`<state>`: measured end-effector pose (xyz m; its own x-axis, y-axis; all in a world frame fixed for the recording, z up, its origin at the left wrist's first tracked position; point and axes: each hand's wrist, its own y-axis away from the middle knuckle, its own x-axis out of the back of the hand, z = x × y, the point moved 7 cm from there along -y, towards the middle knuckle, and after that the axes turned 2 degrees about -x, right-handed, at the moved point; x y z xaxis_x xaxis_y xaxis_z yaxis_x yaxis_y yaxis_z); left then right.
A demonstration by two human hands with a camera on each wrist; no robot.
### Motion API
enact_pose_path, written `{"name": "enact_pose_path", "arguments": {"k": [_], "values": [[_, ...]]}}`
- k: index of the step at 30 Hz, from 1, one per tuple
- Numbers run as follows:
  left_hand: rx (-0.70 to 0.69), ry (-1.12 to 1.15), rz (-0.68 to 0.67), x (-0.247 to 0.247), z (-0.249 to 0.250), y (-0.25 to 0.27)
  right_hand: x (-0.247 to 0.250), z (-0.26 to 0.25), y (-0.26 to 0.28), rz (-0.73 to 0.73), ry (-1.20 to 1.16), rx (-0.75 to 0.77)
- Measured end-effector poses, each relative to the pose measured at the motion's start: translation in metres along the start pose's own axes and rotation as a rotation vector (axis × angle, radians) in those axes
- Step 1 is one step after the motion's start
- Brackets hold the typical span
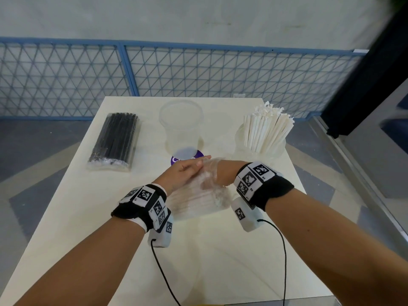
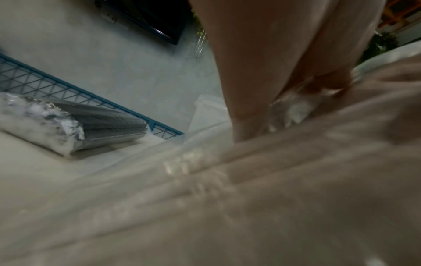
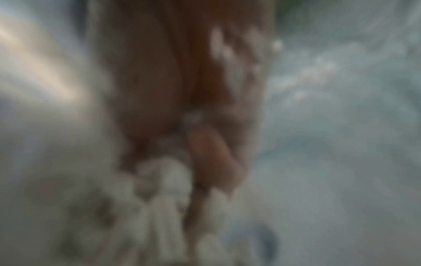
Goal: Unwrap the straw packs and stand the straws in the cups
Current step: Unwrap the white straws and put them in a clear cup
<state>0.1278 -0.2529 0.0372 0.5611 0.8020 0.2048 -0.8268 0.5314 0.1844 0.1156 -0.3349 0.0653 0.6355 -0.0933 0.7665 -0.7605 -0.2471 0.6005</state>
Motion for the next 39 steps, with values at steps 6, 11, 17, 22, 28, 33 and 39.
{"name": "enact_pose_path", "arguments": {"k": [6, 11, 17, 22, 28, 33, 39], "values": [[0.087, -0.449, -0.170, -0.002, -0.006, 0.008, 0.008, 0.025, 0.003, -0.012, -0.315, 0.137], [0.187, -0.489, -0.131, 0.015, -0.022, 0.009, 0.030, 0.045, 0.029, -0.067, -0.533, 0.202], [0.218, -0.468, -0.108, 0.022, -0.022, 0.005, 0.051, 0.067, 0.047, 0.143, -0.984, 0.249], [0.256, -0.407, -0.103, 0.019, -0.017, 0.003, 0.038, 0.055, 0.042, 0.306, -1.290, 0.355], [0.258, -0.394, -0.151, 0.006, -0.016, 0.002, 0.027, 0.059, 0.031, 0.625, -1.519, 0.216], [0.278, -0.408, -0.145, 0.007, -0.021, 0.003, 0.026, 0.091, 0.027, 0.779, -1.916, 0.146], [0.236, -0.392, -0.167, -0.005, -0.015, 0.003, 0.017, 0.055, 0.027, 0.620, -1.752, 0.344]]}}
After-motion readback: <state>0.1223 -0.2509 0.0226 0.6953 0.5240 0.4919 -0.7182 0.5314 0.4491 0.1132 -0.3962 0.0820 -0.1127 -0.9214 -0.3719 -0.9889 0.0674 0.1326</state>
